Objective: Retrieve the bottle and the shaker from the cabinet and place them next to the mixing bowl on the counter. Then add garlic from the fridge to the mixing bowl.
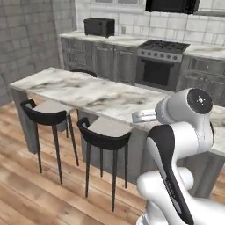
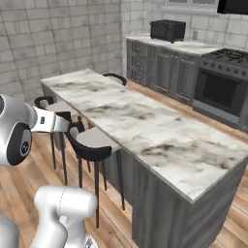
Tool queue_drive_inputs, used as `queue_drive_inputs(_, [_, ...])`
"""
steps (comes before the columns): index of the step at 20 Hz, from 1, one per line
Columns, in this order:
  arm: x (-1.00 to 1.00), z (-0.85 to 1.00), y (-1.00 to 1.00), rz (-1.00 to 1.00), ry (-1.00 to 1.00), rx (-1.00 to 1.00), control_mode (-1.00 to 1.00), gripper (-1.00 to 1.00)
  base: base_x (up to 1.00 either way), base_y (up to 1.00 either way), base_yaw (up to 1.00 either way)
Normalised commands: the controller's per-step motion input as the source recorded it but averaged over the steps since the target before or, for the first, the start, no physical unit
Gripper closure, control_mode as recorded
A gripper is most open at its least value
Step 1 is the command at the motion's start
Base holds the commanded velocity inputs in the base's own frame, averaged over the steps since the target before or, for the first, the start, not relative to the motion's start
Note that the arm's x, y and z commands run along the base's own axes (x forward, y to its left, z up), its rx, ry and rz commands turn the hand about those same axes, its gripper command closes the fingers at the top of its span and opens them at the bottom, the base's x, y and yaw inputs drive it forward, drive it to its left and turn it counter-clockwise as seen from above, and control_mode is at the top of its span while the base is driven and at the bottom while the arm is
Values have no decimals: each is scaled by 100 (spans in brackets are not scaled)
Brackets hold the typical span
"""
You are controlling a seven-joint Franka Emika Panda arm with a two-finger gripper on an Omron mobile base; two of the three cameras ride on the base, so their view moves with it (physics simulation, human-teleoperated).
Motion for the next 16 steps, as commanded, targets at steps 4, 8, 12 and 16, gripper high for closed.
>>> queue_drive_inputs(4, [0,0,0,0,0,0,100,-100,-5,-28,-81])
queue_drive_inputs(8, [0,0,0,0,0,0,100,-100,4,-29,-82])
queue_drive_inputs(12, [0,0,0,0,0,0,100,-100,24,-49,-75])
queue_drive_inputs(16, [0,0,0,0,0,0,100,-100,11,-100,-10])
